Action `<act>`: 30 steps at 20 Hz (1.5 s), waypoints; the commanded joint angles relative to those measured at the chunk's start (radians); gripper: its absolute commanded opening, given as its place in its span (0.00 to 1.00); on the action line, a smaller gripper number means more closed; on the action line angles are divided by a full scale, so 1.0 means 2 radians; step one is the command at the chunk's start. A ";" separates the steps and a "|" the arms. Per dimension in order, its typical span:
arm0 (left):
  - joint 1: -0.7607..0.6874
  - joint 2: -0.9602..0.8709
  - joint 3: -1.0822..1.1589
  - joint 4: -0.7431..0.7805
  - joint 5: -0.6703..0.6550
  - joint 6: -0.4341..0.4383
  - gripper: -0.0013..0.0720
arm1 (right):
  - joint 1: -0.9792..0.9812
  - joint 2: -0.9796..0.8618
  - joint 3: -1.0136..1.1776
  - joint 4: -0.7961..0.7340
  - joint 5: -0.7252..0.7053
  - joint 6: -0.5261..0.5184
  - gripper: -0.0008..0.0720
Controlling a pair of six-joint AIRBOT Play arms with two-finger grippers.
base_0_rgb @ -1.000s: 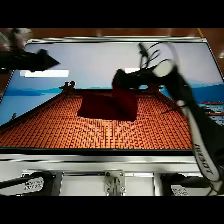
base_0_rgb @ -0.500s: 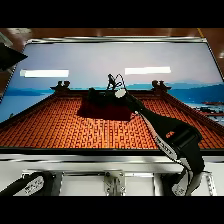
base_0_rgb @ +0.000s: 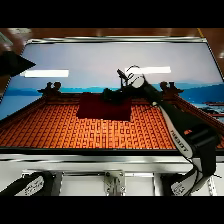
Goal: Fold the shirts.
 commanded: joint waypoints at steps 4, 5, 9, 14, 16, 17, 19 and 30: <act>-0.002 0.001 -0.003 0.000 -0.001 0.002 0.07 | -0.141 0.018 -0.029 -0.173 0.118 0.035 0.95; -0.002 0.001 -0.003 0.000 -0.001 0.004 0.07 | -0.151 0.009 -0.042 -0.126 0.100 0.020 0.96; -0.002 0.001 -0.003 0.000 -0.001 0.014 0.07 | -0.140 -0.046 -0.056 -0.013 0.056 -0.037 0.95; -0.002 0.001 -0.003 0.000 0.000 0.014 0.07 | -0.127 -0.080 -0.056 0.032 0.014 -0.043 0.77; -0.002 0.001 -0.003 0.000 0.001 0.014 0.07 | -0.131 -0.079 -0.051 0.058 0.031 -0.065 0.18; -0.002 0.001 -0.003 0.000 0.001 0.009 0.07 | -0.134 -0.079 -0.044 0.067 0.042 -0.077 0.10; -0.002 0.001 -0.003 -0.001 0.001 0.009 0.07 | -0.142 -0.071 -0.022 0.065 0.061 -0.090 0.10; -0.002 0.001 -0.003 0.000 -0.002 0.008 0.07 | -0.379 0.032 0.061 -0.014 0.093 -0.036 0.10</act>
